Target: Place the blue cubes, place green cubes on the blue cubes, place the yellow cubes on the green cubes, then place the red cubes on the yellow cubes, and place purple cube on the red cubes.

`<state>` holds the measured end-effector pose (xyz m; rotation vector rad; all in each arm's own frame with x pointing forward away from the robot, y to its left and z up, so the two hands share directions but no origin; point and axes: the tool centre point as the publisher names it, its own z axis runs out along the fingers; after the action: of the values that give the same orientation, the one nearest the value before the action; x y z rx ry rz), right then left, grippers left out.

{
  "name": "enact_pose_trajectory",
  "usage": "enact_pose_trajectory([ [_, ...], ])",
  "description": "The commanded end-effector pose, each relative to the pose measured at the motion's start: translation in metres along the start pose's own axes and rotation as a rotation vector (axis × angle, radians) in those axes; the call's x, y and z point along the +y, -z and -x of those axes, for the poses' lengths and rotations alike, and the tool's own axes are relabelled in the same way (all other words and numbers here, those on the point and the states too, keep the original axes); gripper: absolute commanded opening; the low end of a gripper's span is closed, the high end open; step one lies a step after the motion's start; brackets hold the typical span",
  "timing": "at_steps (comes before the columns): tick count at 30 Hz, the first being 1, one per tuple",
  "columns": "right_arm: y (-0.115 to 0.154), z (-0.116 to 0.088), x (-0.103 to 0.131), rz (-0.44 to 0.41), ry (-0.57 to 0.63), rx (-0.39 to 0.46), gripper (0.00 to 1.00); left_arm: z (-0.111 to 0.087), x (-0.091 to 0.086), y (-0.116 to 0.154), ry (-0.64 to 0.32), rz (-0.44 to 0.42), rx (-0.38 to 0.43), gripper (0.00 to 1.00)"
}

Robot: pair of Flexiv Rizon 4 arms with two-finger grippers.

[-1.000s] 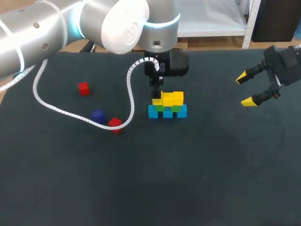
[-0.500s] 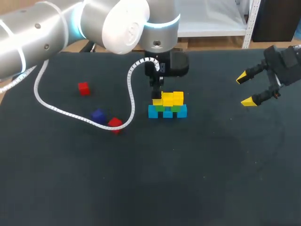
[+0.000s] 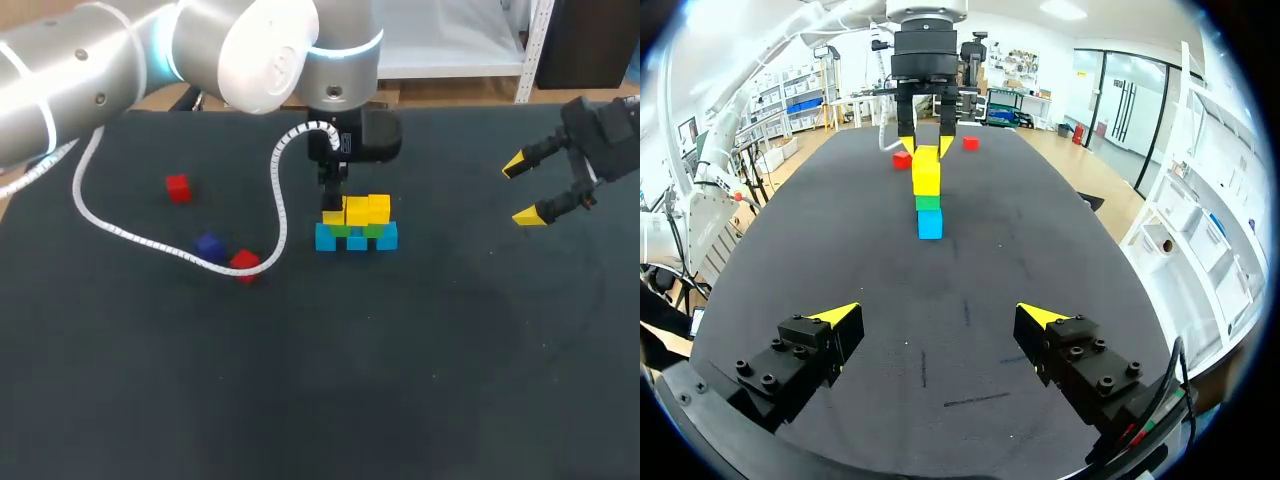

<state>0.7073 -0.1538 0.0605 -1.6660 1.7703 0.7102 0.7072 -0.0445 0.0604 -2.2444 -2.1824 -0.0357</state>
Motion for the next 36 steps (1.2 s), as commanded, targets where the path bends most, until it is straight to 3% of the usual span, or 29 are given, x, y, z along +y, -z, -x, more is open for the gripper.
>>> enact_pose_trajectory([
  [1,0.0,0.0,0.0,0.0,0.001,-0.002,1.0,0.001,0.003,0.0,-0.002,-0.007,0.002,0.4],
  [3,0.0,0.0,0.0,0.0,0.001,-0.002,1.0,0.001,0.003,0.0,-0.001,-0.007,0.001,0.42],
  [6,0.0,0.0,0.0,0.0,0.001,-0.002,1.0,0.0,0.003,0.002,0.001,-0.006,0.003,0.53],
  [9,0.0,0.0,0.0,0.0,0.001,-0.002,1.0,-0.003,0.001,0.008,0.005,-0.006,0.002,1.0],
  [20,0.0,0.0,0.0,0.0,0.001,-0.002,1.0,-0.033,-0.009,0.02,0.033,0.027,-0.013,1.0],
  [21,0.0,0.0,0.0,0.0,0.001,-0.002,1.0,-0.036,-0.009,0.018,0.04,0.023,-0.014,0.91],
  [22,0.0,0.0,0.0,0.0,0.001,-0.002,1.0,-0.039,-0.009,0.017,0.044,0.022,-0.01,0.5],
  [24,0.0,0.0,0.0,0.0,0.001,-0.002,1.0,-0.043,-0.009,0.014,0.044,0.022,-0.004,0.39],
  [25,0.0,0.0,0.0,0.0,0.001,-0.002,1.0,-0.044,-0.008,0.013,0.048,0.022,-0.007,0.23],
  [26,0.0,0.0,0.0,0.0,0.001,-0.002,1.0,-0.045,-0.007,0.012,0.047,0.025,-0.005,0.0],
  [36,0.0,0.0,0.0,0.0,0.001,-0.002,1.0,-0.042,-0.001,0.003,0.037,0.025,-0.012,0.0],
])
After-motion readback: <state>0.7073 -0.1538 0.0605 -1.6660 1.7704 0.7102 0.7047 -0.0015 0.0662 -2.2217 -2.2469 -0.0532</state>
